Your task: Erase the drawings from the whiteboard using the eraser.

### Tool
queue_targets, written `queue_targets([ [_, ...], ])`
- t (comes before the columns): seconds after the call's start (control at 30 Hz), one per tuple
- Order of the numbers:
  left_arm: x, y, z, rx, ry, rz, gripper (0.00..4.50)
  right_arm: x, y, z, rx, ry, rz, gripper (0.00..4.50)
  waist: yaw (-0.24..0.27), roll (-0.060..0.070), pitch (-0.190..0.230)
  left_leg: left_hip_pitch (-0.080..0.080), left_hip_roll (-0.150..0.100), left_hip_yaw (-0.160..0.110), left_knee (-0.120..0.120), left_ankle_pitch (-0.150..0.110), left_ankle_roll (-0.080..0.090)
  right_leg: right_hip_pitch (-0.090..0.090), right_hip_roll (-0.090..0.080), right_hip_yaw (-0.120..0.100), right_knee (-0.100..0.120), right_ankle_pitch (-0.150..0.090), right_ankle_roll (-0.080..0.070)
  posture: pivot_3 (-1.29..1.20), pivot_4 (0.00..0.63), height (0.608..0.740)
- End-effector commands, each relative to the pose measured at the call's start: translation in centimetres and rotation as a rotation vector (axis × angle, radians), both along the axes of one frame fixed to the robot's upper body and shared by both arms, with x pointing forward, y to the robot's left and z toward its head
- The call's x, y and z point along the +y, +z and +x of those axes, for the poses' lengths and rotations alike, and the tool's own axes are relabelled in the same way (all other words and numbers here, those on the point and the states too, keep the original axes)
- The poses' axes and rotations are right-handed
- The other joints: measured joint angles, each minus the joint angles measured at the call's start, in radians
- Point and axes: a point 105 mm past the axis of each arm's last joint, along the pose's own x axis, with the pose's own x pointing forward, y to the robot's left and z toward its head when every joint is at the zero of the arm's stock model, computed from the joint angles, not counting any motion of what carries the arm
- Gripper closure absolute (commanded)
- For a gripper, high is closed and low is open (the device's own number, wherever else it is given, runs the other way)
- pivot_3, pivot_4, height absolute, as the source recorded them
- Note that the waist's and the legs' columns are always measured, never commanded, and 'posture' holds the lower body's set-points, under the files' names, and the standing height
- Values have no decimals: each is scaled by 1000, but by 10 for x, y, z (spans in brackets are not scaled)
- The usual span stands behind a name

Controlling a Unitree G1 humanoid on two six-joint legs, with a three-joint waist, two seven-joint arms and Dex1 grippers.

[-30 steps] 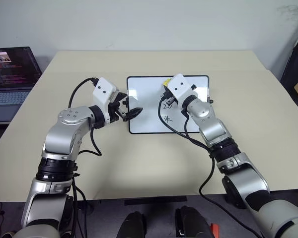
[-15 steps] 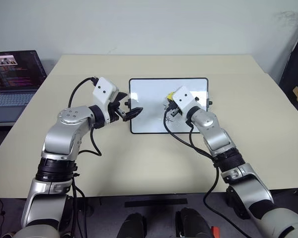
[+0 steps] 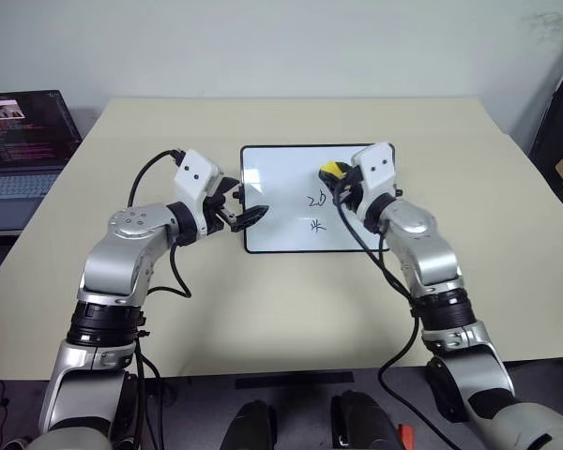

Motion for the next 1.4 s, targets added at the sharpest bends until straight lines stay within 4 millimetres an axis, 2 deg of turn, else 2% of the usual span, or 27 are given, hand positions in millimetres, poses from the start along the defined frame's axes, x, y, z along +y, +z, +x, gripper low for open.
queue_targets([
  [0.03,6,12,-6,-50,3,-14,0,1,9,-28,-25,116,5,3505,0,0,0,0,0,0,0,1,-1,0,0,0,0,0,0,0,150,740],
  [0.13,11,4,-11,-26,11,-9,0,0,-11,-56,34,210,-71,3505,1,0,0,-1,0,0,-1,-1,1,0,-1,0,-2,0,0,0,150,740],
  [0.23,13,-2,-14,-7,22,-8,0,-1,-30,-73,71,245,-148,3505,0,0,0,0,-1,1,0,-1,2,0,-1,0,-1,0,1,0,150,740],
  [0.33,13,-6,-17,1,27,-6,0,-3,-47,-82,62,246,-250,3505,1,0,0,2,-1,0,0,-1,2,2,-1,-1,0,0,1,0,150,740],
  [0.47,11,-10,-20,11,24,-3,0,1,-53,-82,2,227,-324,3505,0,0,0,2,-1,1,1,-1,2,2,-1,0,1,0,1,0,150,740],
  [0.73,12,-13,-21,23,27,13,0,21,-18,-36,-239,49,-324,3506,1,-1,0,3,-1,0,1,0,1,2,0,0,2,0,0,0,150,740],
  [0.9,7,-12,-21,18,13,20,0,40,-4,-8,-285,9,-340,3506,-1,-1,0,2,-1,1,1,1,-2,2,-1,0,1,0,0,0,150,740],
  [1.0,5,-11,-20,13,6,21,0,40,-2,10,-273,-33,-349,3506,0,-1,0,2,-1,1,1,1,-2,1,-1,0,0,0,0,0,150,740],
  [1.13,4,-11,-20,10,2,24,0,38,-5,25,-255,-65,-370,3506,0,-1,0,2,-1,1,1,1,-2,1,-1,0,0,0,0,0,150,740],
  [1.23,3,-11,-21,9,0,24,0,38,-18,30,-210,-64,-401,3506,-1,-1,0,2,-1,1,1,1,-2,1,-1,0,0,0,0,0,150,740],
  [1.4,2,-10,-22,6,-4,24,0,22,-63,28,-88,-48,-518,3506,-1,-1,0,3,-1,1,1,1,-1,2,-1,0,1,0,0,0,150,740],
])
